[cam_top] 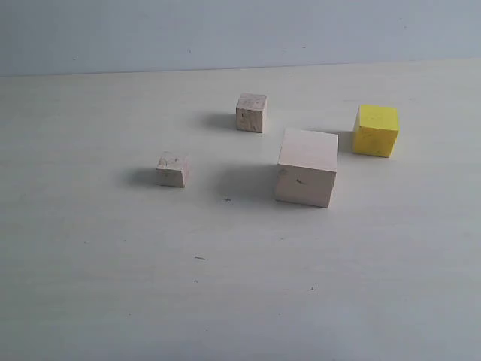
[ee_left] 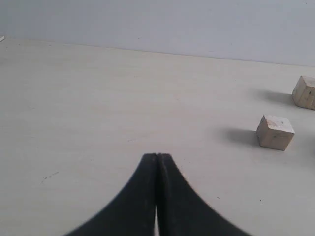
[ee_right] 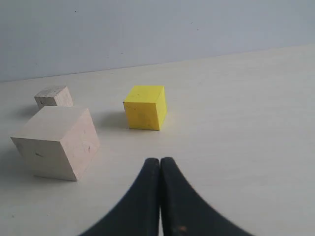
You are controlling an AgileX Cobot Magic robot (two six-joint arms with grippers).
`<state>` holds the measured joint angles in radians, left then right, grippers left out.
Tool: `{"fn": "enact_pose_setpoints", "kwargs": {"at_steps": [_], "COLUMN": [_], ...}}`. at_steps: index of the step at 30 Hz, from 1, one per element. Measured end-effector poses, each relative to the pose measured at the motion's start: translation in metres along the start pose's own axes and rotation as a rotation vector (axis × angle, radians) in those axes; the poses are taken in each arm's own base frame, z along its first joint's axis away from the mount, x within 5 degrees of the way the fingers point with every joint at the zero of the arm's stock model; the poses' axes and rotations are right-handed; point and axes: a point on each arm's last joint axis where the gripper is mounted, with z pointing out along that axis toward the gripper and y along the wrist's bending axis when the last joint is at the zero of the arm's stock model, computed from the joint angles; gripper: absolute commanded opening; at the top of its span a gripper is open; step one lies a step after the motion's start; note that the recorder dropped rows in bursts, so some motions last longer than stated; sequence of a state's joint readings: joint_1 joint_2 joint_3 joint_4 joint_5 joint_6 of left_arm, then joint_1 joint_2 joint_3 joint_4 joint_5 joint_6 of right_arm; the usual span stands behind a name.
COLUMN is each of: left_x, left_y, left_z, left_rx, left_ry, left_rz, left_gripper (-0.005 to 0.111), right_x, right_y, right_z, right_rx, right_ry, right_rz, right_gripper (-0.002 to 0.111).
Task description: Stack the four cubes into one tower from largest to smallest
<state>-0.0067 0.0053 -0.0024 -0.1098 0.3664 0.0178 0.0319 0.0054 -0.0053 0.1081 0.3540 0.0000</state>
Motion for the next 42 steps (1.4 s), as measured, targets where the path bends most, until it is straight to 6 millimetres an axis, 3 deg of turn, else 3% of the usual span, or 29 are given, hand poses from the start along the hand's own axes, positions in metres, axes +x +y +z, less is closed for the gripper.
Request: {"fn": "enact_pose_setpoints", "kwargs": {"at_steps": [19,29,42], "left_x": [0.000,0.000,0.000], "left_y": [0.000,0.000,0.000], "left_z": [0.000,0.000,0.000], "left_rx": [0.000,0.000,0.000], "left_ry": [0.000,0.000,0.000], "left_rz": [0.000,0.000,0.000], "left_gripper": [0.000,0.000,0.000], "right_x": [0.000,-0.037,-0.050], "right_y": [0.000,0.000,0.001], "right_z": [0.000,-0.008,-0.015], "right_rx": [0.000,0.000,-0.009], "right_ry": [-0.005,-0.415,-0.548], "right_rz": [-0.005,-0.017,0.015], "right_gripper": [0.000,0.000,0.000]}}
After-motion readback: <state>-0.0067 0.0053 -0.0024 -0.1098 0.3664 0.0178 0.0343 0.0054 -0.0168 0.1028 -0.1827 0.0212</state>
